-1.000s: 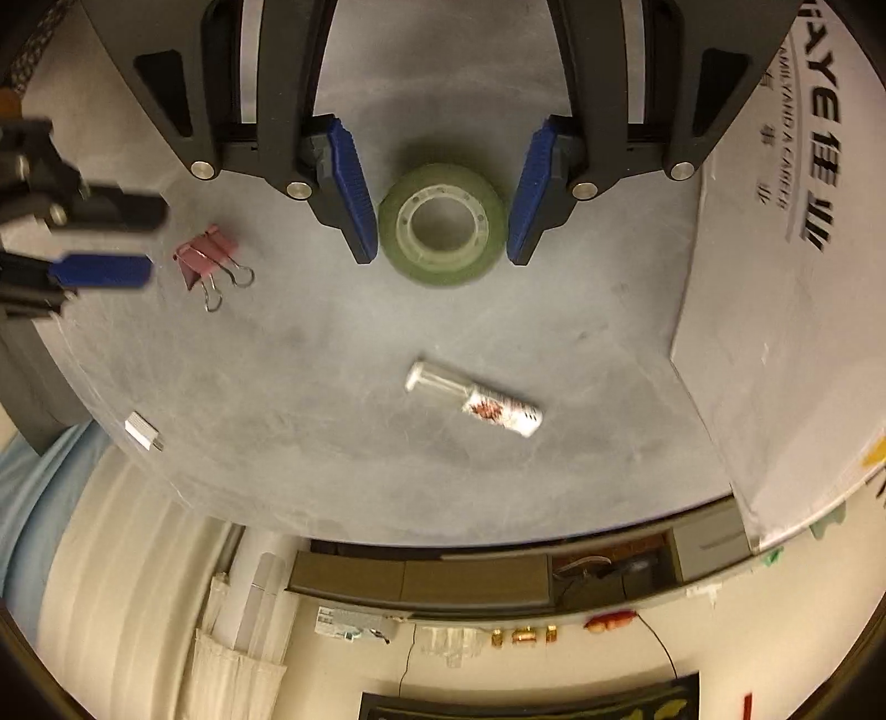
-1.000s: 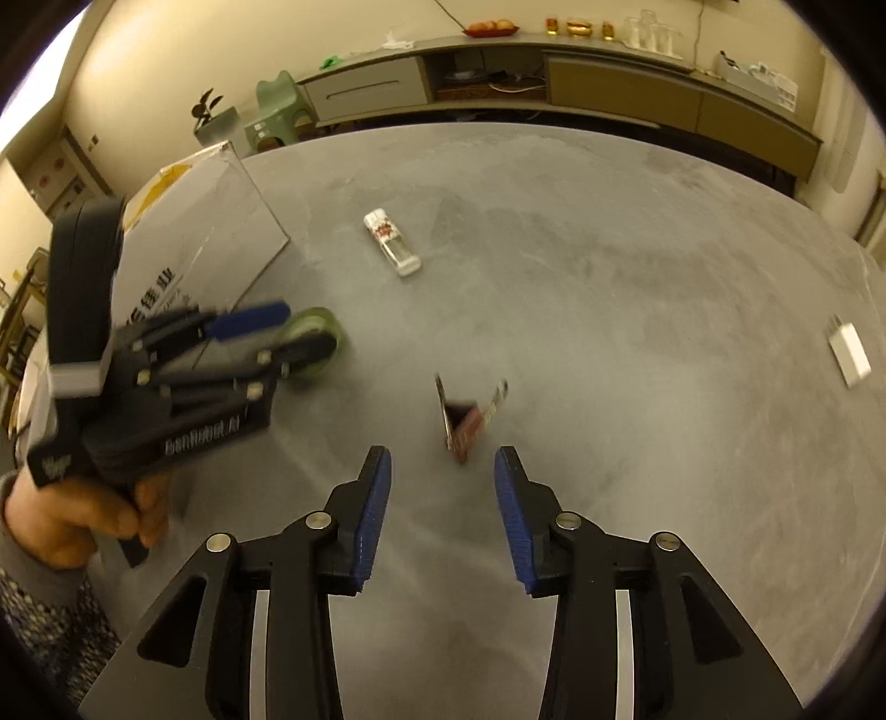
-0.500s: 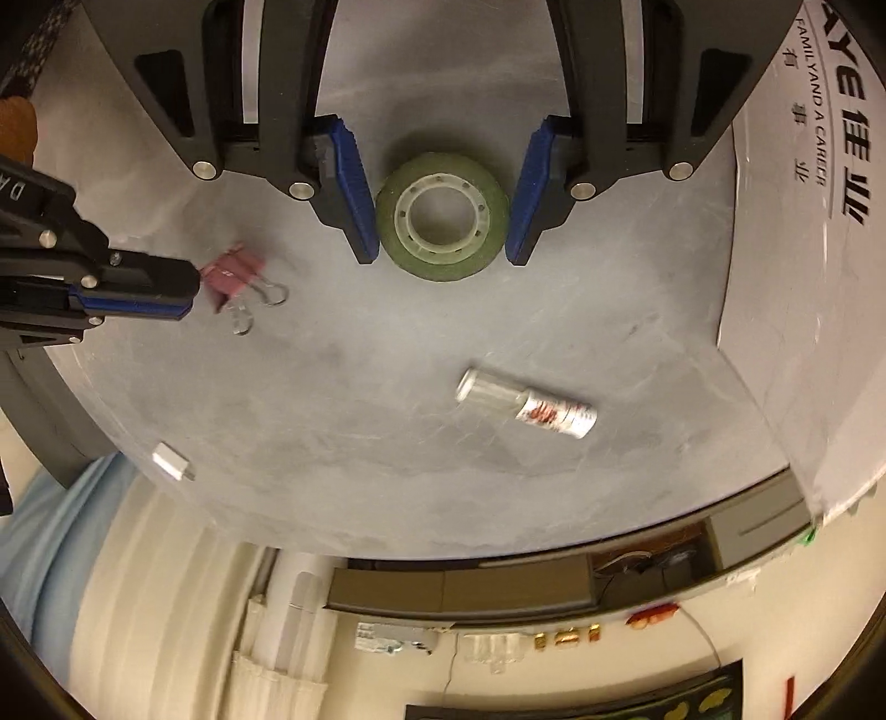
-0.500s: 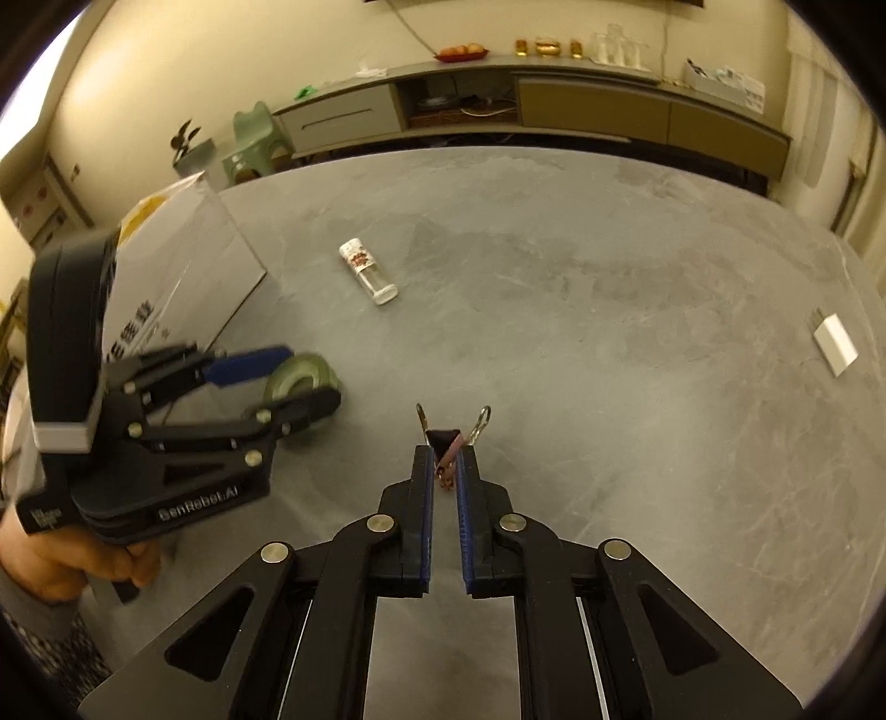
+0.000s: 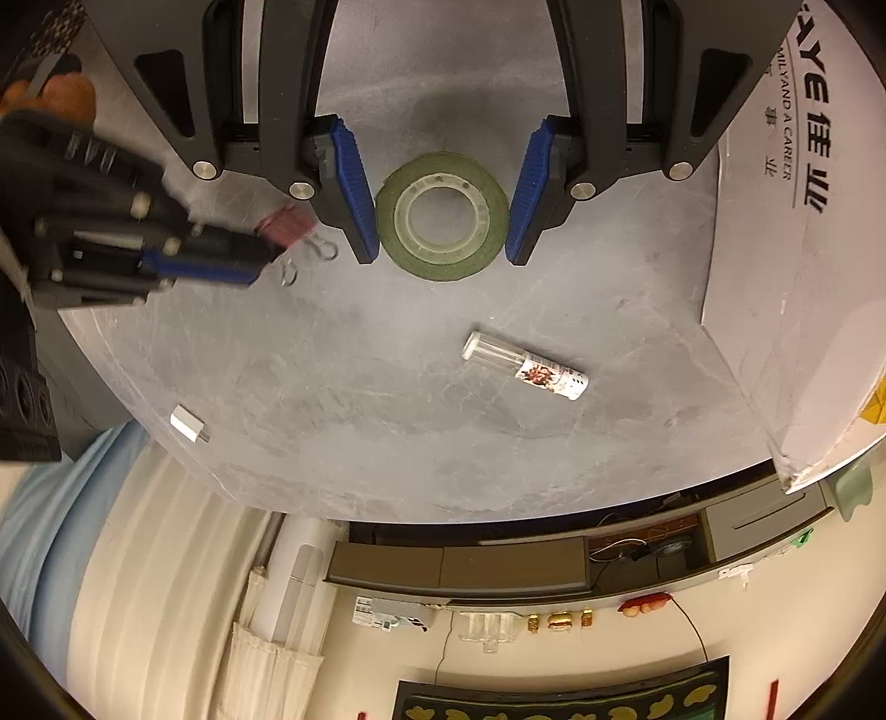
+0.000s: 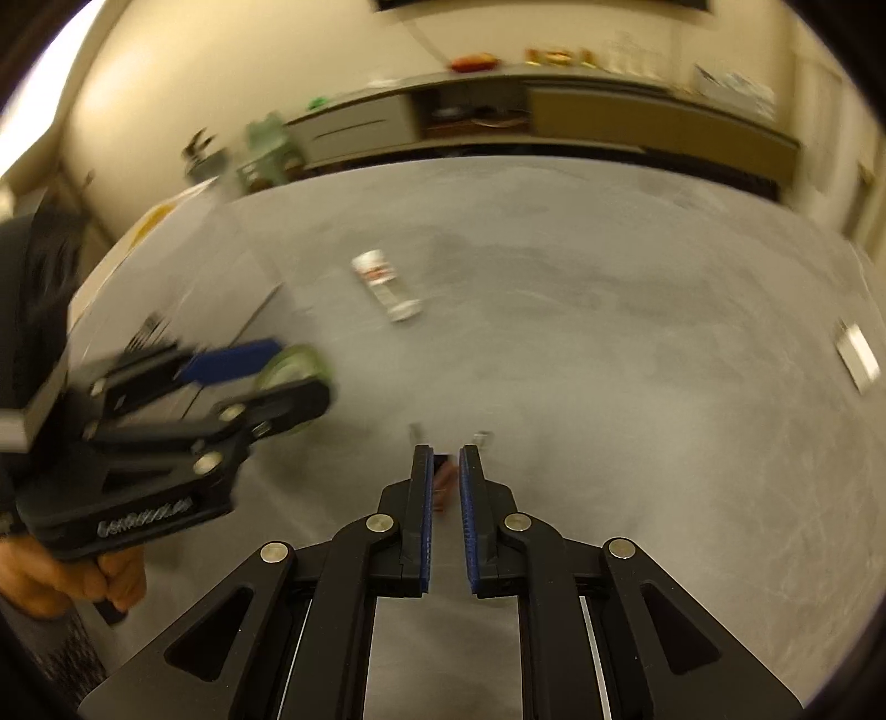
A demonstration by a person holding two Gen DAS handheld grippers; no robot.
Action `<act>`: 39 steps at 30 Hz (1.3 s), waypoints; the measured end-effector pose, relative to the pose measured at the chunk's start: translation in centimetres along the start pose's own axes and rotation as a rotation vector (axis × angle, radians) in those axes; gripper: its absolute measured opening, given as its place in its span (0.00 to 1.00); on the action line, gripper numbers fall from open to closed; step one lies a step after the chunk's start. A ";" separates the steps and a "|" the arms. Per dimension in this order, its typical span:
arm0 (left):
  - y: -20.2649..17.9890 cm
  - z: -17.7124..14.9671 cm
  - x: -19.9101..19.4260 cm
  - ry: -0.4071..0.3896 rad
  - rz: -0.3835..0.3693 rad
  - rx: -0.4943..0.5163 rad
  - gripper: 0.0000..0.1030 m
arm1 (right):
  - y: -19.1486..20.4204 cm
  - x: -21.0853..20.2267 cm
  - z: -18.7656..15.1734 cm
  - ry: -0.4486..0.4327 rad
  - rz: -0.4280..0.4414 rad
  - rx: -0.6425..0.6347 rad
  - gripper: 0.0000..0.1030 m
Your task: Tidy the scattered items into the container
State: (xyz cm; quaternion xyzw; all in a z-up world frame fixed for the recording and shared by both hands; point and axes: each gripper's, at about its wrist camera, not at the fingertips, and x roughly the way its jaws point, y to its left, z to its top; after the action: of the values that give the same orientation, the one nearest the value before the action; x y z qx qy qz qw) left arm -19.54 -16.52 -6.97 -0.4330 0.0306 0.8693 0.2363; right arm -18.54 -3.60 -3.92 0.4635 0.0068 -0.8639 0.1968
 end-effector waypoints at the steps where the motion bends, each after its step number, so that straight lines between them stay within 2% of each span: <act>1: 0.1 0.0 -0.2 -0.002 -0.001 -0.005 0.47 | 0.7 0.2 -0.2 0.004 0.000 -0.035 0.21; 5: 0.5 0.1 -0.7 -0.011 0.002 -0.021 0.47 | 2.0 0.7 -0.7 -0.004 -0.033 -0.080 0.37; 10: 0.6 0.3 -1.1 -0.015 -0.006 -0.033 0.47 | 0.9 0.8 -0.5 -0.021 -0.061 -0.033 0.40; 12: 0.4 0.3 -1.2 -0.018 -0.009 -0.028 0.47 | 0.3 1.0 -0.2 -0.016 -0.056 0.009 0.34; 13: 0.3 0.3 -1.2 -0.018 -0.012 -0.024 0.47 | -0.2 1.0 -0.1 -0.013 -0.045 0.041 0.13; 17: 0.3 0.2 -1.2 -0.017 -0.013 -0.018 0.47 | -4.0 0.8 -0.3 -0.006 0.075 0.274 0.10; 21: 0.4 0.4 -1.5 -0.023 -0.018 -0.022 0.47 | -8.4 0.9 -1.7 0.007 0.218 0.514 0.12; 22: 0.4 0.4 -1.6 -0.025 -0.019 -0.021 0.47 | -8.9 0.6 -1.9 0.001 0.211 0.531 0.14; 24: 0.2 0.4 -1.7 -0.028 -0.023 -0.019 0.47 | -9.3 0.0 -2.0 -0.010 0.122 0.505 0.18; 26: 0.2 0.4 -1.8 -0.031 -0.023 -0.019 0.47 | -8.7 -0.7 -1.6 -0.028 0.034 0.441 0.31; 29: 0.2 0.5 -2.0 -0.037 -0.024 -0.022 0.47 | -6.3 -1.3 -1.1 -0.047 -0.027 0.329 0.44; 32: 0.2 0.5 -2.1 -0.040 -0.022 -0.026 0.47 | -3.1 -1.0 -0.5 -0.058 -0.100 0.204 0.51; 35: 0.3 0.5 -2.1 -0.037 -0.019 -0.033 0.47 | -1.6 0.5 -0.4 -0.042 -0.198 0.147 0.52; 39: 0.2 0.6 -2.3 -0.041 -0.021 -0.037 0.47 | -1.8 2.3 -0.7 -0.010 -0.256 0.159 0.52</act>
State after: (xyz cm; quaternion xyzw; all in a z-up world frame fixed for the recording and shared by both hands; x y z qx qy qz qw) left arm -18.90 -17.39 -4.86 -0.4197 0.0054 0.8759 0.2380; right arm -19.73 -2.60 -6.44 0.4685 -0.0034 -0.8822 0.0479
